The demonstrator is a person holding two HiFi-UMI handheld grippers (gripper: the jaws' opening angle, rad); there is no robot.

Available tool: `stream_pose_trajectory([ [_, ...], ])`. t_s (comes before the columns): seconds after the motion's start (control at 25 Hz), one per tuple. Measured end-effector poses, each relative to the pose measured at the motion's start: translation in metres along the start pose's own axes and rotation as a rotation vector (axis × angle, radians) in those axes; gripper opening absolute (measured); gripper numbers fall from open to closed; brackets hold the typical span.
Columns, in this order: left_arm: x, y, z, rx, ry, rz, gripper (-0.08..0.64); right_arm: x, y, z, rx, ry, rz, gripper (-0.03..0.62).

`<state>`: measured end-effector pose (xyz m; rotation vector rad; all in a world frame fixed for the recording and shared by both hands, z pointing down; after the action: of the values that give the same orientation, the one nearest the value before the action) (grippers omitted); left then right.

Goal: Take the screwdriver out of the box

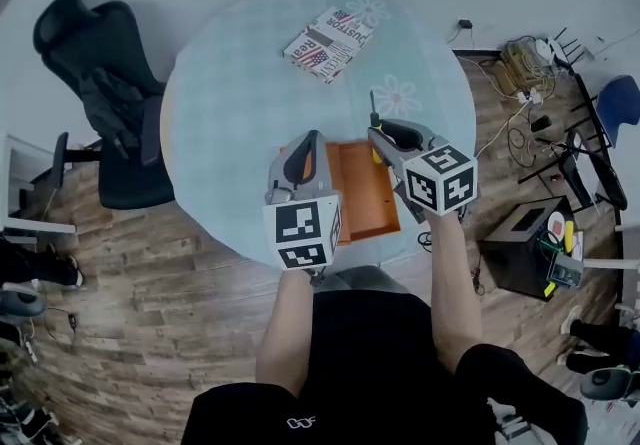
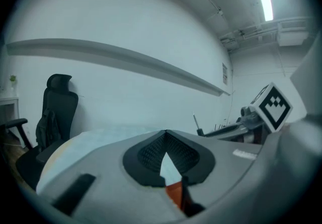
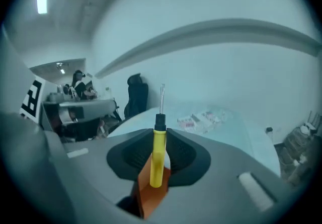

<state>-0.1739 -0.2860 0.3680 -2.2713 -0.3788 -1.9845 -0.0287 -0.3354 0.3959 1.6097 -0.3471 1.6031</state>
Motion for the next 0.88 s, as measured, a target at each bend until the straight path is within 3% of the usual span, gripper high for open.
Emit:
stream_pose_trajectory([
  [0.16,-0.034,0.009,0.015,0.013,0.03,0.085,0.002,-0.059,-0.04,-0.002,-0.022,-0.004,0.255,0.091],
  [0.28,-0.058,0.014,0.03,0.037,0.05,0.142,0.002,-0.084,-0.066,0.001,-0.024,-0.019,0.356,0.091],
  [0.48,-0.068,0.013,0.042,0.039,0.073,0.165,0.002,-0.093,-0.08,0.01,-0.004,-0.052,0.368,0.091],
  [0.88,-0.076,0.007,0.053,0.026,0.116,0.184,0.002,-0.098,-0.079,0.014,-0.048,-0.044,0.423,0.091],
])
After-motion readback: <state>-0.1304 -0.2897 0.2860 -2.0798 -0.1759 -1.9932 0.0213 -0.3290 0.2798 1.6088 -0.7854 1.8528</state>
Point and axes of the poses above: the fingertips, and each gripper's own axes: y forward along the fingers, z to its right, x out of its underside, the point moved 5 cm from there along -y, backward along the fingers, and after that the axes turned 6 degrees about z, right-handed, at the moved point
